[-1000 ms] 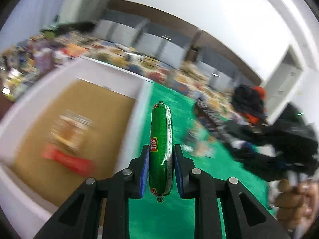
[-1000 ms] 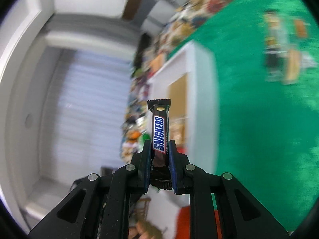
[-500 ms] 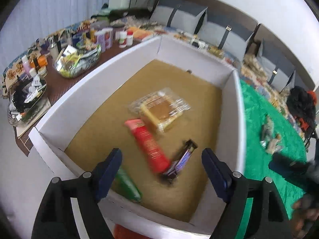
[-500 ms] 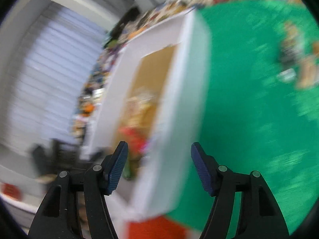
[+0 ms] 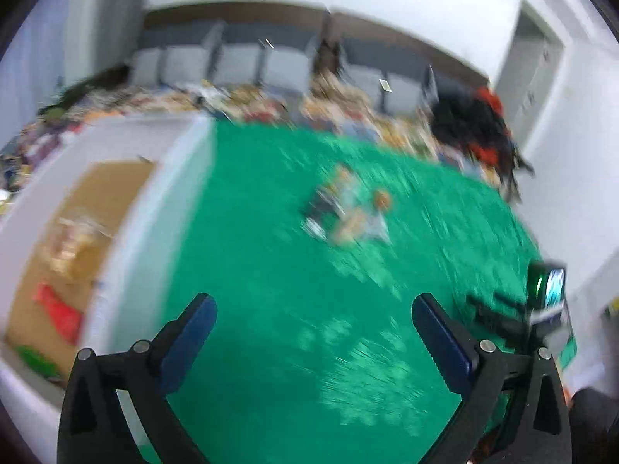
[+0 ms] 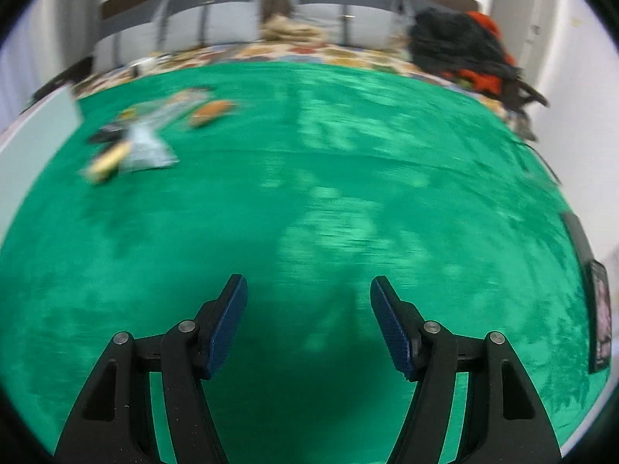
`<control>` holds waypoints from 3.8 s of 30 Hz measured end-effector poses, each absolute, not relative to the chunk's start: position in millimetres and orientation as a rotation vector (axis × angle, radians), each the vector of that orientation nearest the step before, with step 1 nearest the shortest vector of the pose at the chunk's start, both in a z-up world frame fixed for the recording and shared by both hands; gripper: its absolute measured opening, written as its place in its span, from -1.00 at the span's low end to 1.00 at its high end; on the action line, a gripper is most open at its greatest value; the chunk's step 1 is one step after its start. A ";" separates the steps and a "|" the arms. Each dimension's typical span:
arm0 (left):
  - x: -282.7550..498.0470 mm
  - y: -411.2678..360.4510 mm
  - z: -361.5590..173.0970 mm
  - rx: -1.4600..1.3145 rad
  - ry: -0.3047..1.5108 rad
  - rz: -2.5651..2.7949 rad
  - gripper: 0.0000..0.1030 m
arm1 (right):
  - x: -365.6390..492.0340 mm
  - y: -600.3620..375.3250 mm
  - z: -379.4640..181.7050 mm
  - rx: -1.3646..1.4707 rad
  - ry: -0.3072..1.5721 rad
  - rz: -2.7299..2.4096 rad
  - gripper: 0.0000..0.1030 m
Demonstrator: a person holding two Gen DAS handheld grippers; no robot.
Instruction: Organize snacks
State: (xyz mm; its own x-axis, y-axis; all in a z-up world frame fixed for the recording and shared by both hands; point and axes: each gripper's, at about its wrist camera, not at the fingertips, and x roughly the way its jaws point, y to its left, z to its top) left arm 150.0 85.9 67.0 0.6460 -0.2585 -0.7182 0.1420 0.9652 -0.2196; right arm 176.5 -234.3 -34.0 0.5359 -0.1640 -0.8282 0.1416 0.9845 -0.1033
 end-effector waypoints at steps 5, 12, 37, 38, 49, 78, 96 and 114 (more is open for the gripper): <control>179.9 30.0 -1.4 -0.069 0.964 -0.196 0.95 | 184.9 -264.3 -42.9 0.027 0.982 -0.242 0.35; 220.5 15.1 -46.9 0.022 0.985 -0.103 0.95 | 193.3 -269.1 -51.4 0.015 0.982 -0.223 0.44; 252.0 23.8 -67.1 0.024 0.946 -0.087 1.00 | 190.1 -284.1 -55.0 0.089 1.004 -0.250 0.79; 252.0 24.2 -67.1 0.023 0.946 -0.087 1.00 | 190.0 -284.2 -55.0 0.090 1.004 -0.250 0.79; 252.1 23.9 -67.2 0.023 0.946 -0.086 1.00 | 189.7 -284.9 -54.8 0.090 1.004 -0.250 0.79; 252.1 23.4 -66.8 0.023 0.946 -0.086 1.00 | 189.8 -284.9 -54.7 0.091 1.004 -0.250 0.80; 252.3 23.6 -66.9 0.022 0.946 -0.086 1.00 | 189.9 -284.9 -54.6 0.091 1.004 -0.250 0.80; 252.2 23.8 -66.7 0.022 0.947 -0.085 1.00 | 190.0 -284.8 -54.7 0.092 1.004 -0.250 0.80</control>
